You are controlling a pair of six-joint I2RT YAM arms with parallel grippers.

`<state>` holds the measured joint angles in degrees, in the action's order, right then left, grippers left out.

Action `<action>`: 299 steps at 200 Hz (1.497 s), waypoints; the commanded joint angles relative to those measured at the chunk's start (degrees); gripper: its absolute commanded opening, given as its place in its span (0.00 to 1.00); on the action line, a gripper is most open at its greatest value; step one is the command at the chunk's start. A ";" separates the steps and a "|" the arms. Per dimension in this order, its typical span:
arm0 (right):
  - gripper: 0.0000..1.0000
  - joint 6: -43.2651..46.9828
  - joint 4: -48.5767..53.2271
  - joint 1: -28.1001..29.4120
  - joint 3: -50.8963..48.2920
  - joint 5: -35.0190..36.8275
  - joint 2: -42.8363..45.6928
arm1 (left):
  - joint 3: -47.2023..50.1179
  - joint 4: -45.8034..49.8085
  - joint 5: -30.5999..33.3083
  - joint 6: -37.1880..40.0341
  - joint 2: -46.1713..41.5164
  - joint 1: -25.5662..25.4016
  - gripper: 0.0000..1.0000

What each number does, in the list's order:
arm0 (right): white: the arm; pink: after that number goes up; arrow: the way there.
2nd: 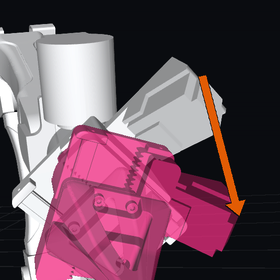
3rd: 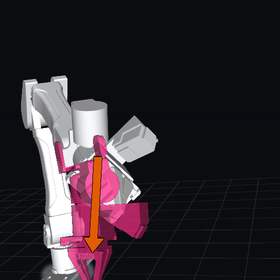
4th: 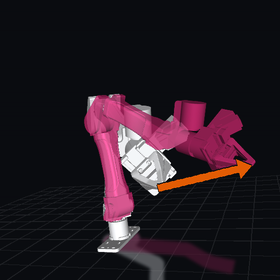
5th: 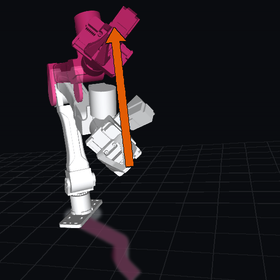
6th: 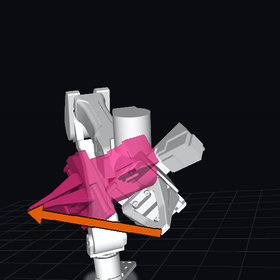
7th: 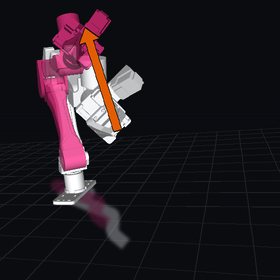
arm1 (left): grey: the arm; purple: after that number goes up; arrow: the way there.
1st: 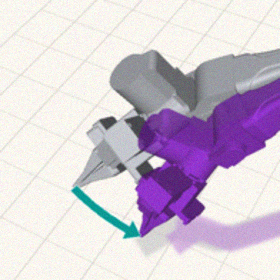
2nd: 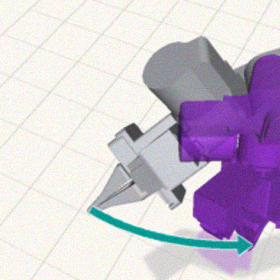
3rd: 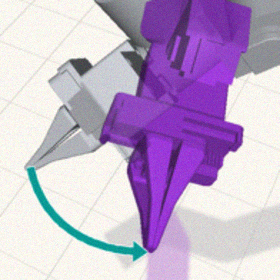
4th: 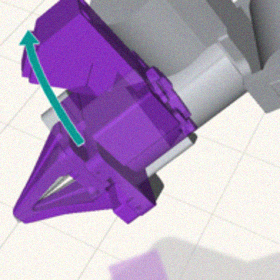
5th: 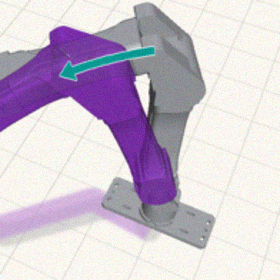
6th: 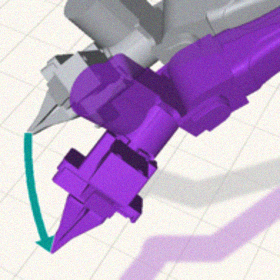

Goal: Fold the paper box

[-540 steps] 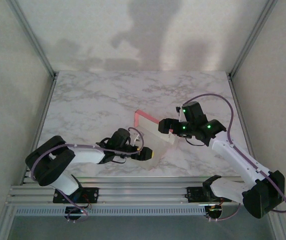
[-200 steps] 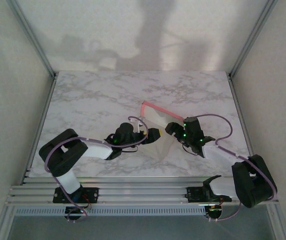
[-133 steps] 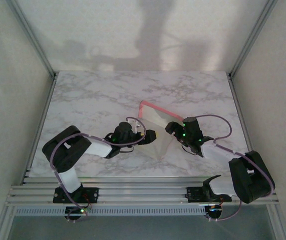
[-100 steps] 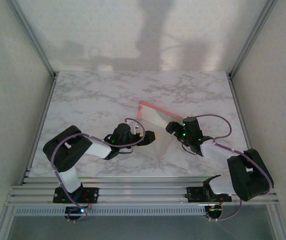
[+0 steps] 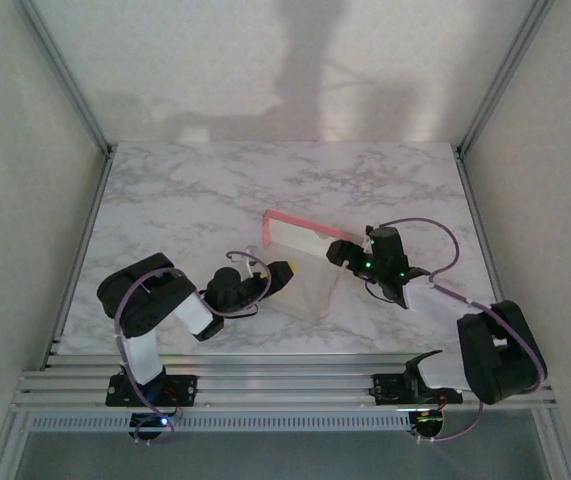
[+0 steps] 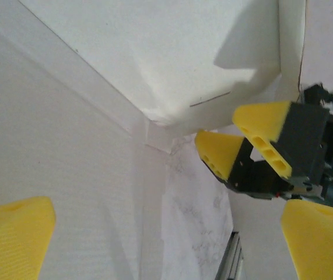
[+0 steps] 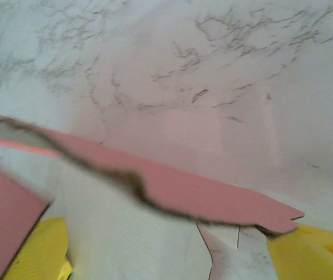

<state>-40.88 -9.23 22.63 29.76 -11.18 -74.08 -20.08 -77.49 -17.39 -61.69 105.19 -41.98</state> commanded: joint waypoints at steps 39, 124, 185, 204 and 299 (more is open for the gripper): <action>0.57 -12.19 -1.71 0.04 -10.49 2.08 8.63 | 3.31 0.60 8.42 -5.46 -0.37 -1.41 0.99; 0.20 -17.84 -6.61 4.78 -10.15 5.94 0.28 | 5.23 6.11 10.18 -4.75 -10.07 -3.02 0.99; 0.17 -20.99 -9.91 9.32 -9.54 11.25 -3.99 | -4.55 32.25 4.64 14.45 -17.67 -1.91 0.99; 0.16 -22.27 -9.52 9.50 -9.46 13.49 -4.31 | -5.41 37.15 4.08 18.51 -18.24 -0.33 0.99; 0.16 -18.46 -12.00 9.44 -2.66 14.66 -9.44 | -4.90 40.11 -1.33 24.01 -13.19 3.83 0.99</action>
<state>-61.54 -19.88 31.92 23.51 1.54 -82.30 -25.17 -38.74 -15.55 -38.54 89.93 -38.50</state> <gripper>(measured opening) 0.164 0.992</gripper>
